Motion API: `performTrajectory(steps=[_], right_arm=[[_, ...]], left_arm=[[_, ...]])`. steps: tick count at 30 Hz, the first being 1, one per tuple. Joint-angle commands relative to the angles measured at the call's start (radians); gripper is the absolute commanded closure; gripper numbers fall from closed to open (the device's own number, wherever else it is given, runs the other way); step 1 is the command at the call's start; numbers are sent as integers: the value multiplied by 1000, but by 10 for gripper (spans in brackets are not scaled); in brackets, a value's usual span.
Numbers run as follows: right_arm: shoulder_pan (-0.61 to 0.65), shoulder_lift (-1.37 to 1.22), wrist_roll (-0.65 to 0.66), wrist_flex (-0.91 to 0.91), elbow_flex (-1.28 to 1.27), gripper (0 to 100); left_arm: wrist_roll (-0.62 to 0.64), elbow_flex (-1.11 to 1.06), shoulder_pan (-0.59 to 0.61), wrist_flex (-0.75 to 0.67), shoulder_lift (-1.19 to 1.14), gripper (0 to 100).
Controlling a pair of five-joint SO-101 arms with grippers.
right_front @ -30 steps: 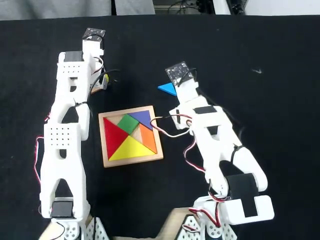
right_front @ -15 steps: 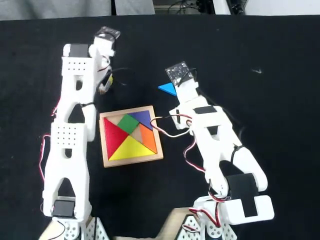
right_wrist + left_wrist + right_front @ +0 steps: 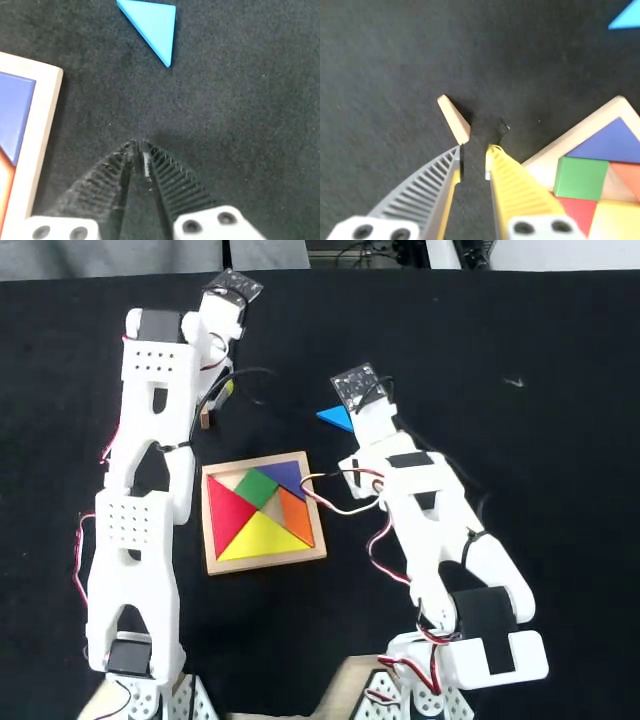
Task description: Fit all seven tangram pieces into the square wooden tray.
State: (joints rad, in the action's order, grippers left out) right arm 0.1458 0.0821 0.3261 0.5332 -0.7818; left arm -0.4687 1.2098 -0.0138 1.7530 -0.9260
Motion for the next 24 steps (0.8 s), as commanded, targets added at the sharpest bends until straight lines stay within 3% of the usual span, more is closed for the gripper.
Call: performTrajectory(steps=[1, 5, 8, 24], right_arm=[[-11, 4, 11, -17, 4, 987], [-8, 4, 11, -18, 4, 987], [-8, 4, 11, -18, 4, 987], [-8, 4, 11, -20, 4, 987]], left_arm=[[11, -7, 35, -12, 77, 901], [144, -13, 47, -28, 54, 797], [166, -4, 68, -95, -8, 739], [173, -13, 62, -138, -126, 777]])
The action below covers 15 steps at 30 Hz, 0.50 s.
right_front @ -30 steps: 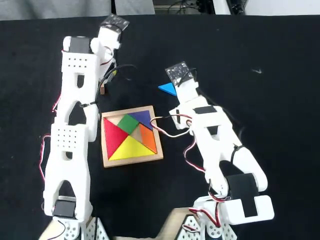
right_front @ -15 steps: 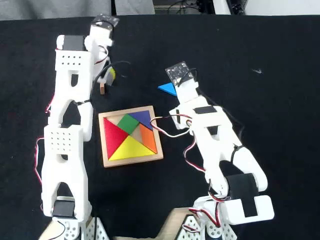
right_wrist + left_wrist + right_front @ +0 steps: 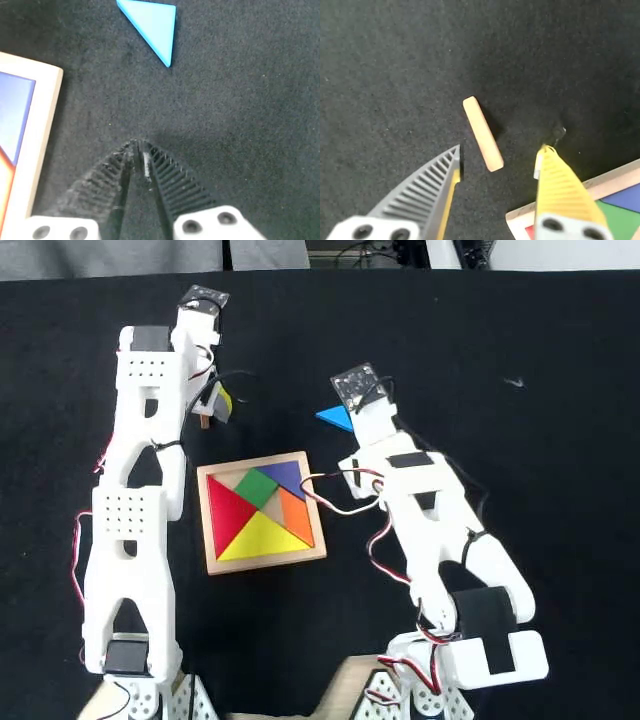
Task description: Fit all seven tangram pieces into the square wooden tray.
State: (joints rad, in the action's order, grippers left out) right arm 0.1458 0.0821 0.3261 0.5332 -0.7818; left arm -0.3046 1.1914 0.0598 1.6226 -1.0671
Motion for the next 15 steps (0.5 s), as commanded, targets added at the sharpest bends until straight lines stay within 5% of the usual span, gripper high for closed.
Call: performTrajectory(steps=[1, 7, 15], right_arm=[[-8, 4, 11, -20, 4, 987], [-8, 4, 11, -20, 4, 987], [-8, 4, 11, -20, 4, 987]], left_arm=[[9, 5, -10, -8, 15, 798], [9, 16, -16, -12, -44, 896], [11, 24, -22, -15, -54, 906]])
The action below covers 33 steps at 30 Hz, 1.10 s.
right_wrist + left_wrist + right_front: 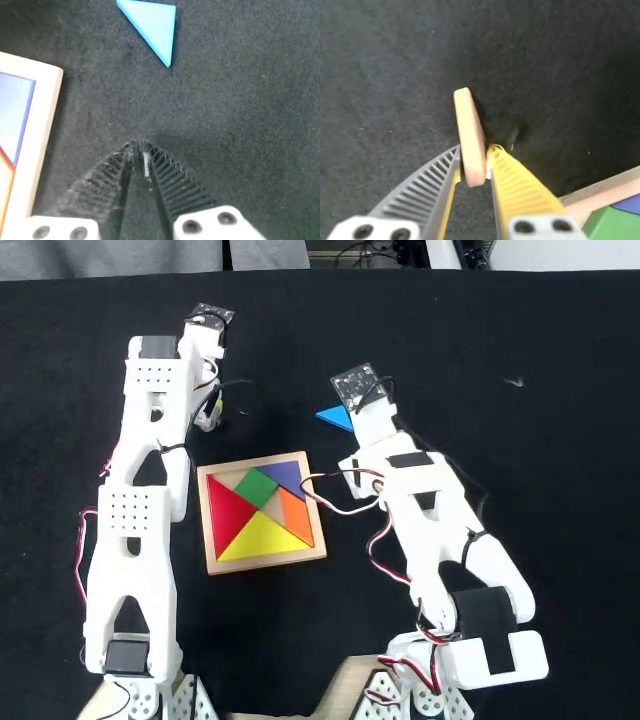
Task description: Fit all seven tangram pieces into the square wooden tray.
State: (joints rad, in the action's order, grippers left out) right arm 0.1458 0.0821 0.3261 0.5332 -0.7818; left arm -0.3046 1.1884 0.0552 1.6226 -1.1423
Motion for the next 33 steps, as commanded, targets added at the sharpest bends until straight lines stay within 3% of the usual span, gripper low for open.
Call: performTrajectory(steps=[1, 6, 8, 15, 20, 24, 33], right_arm=[[-8, 4, 11, -20, 4, 987], [-8, 4, 11, -20, 4, 987], [-8, 4, 11, -20, 4, 987], [-8, 4, 11, -20, 4, 987], [-11, 4, 11, -20, 4, 987], [-31, 13, 3, -17, 4, 988], [-129, 15, -71, -29, 33, 988]], left_arm=[[11, 42, -18, -14, 20, 906], [75, 111, -18, -9, 14, 916], [109, 130, -25, -14, 14, 970], [121, 140, -48, 2, 14, 971], [124, 239, -105, 144, 77, 971], [143, 147, -150, 144, 218, 971], [135, -357, -283, 138, 755, 971]])
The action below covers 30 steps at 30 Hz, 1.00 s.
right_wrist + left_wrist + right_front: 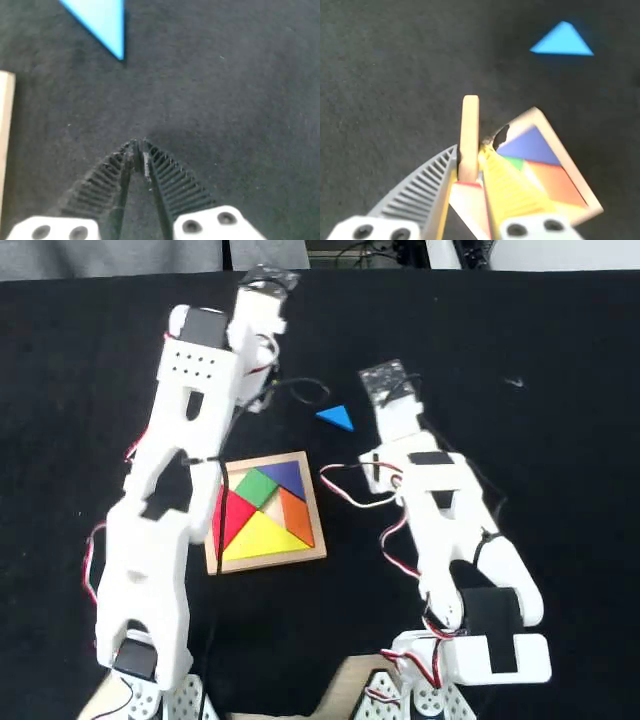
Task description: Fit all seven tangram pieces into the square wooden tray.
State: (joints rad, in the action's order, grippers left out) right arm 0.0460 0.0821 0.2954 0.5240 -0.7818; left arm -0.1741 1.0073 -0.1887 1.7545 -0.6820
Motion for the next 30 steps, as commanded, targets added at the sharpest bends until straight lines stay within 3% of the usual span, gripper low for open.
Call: performTrajectory(steps=[1, 11, 16, 20, 23, 30], right_arm=[[-34, 15, -43, -20, 35, 988], [-32, 15, -40, -20, 36, 988], [-32, 15, -38, -20, 36, 988], [-28, 7, -37, -20, 36, 988], [-28, 5, -37, -20, 38, 987], [-28, 4, -37, -46, 31, 987]], left_arm=[[5, -226, -42, 0, 350, 971], [5, -805, -107, -89, 796, 971], [5, -1204, -148, -330, 1073, 971], [12, -1488, -35, -606, 1174, 971], [9, -1621, -10, -698, 1166, 971], [61, -1873, -223, -878, 1208, 970]])
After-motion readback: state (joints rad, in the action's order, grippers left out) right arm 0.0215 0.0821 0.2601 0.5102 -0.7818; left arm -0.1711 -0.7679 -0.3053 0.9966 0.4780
